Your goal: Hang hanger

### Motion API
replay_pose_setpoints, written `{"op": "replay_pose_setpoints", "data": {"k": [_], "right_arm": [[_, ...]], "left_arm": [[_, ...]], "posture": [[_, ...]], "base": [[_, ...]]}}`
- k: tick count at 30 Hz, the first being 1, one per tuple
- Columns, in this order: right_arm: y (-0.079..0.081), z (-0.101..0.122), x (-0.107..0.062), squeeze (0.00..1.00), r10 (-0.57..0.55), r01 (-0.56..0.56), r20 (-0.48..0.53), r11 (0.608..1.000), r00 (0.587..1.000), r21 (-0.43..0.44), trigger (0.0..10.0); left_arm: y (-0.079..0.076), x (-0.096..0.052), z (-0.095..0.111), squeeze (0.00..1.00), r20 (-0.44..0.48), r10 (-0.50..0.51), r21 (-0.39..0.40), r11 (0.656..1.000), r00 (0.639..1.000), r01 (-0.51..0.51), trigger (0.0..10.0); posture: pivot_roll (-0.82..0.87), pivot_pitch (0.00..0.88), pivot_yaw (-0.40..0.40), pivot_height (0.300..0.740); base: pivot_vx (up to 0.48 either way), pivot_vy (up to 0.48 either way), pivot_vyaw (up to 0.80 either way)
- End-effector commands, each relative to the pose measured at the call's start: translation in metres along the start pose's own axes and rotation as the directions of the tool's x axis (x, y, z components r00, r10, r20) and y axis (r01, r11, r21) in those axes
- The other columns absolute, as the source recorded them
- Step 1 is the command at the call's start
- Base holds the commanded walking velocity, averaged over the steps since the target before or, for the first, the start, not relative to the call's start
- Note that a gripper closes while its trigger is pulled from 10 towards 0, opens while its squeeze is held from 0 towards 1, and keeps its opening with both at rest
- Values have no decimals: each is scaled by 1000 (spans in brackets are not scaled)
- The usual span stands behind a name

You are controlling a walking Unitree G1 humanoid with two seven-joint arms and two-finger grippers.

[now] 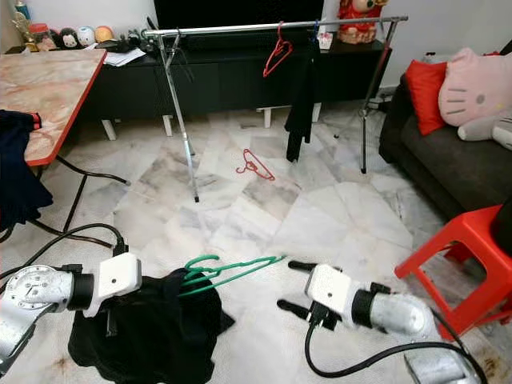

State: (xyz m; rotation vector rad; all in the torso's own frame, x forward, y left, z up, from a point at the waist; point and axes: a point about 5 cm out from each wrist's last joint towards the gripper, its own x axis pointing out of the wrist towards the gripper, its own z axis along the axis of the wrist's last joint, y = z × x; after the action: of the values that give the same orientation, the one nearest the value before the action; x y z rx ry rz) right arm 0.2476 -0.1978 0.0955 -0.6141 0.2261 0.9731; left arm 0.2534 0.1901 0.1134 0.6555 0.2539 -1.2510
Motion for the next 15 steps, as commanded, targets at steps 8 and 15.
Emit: {"op": "replay_pose_setpoints", "data": {"k": [8, 15], "right_arm": [[-25, 39, 4, 0, -111, 130, 209, 988, 972, -79, 10000], [-7, 35, 14, 0, 60, -48, 191, 997, 980, -65, 10000]], "left_arm": [[10, -3, 22, 0, 14, -84, 90, 992, 996, 83, 10000], [19, 3, 43, 0, 40, -123, 179, 977, 992, 114, 10000]], "posture": [[-66, 0, -22, 740], [-53, 0, -25, 740]], "base": [[0, 0, 0], [0, 0, 0]]}}
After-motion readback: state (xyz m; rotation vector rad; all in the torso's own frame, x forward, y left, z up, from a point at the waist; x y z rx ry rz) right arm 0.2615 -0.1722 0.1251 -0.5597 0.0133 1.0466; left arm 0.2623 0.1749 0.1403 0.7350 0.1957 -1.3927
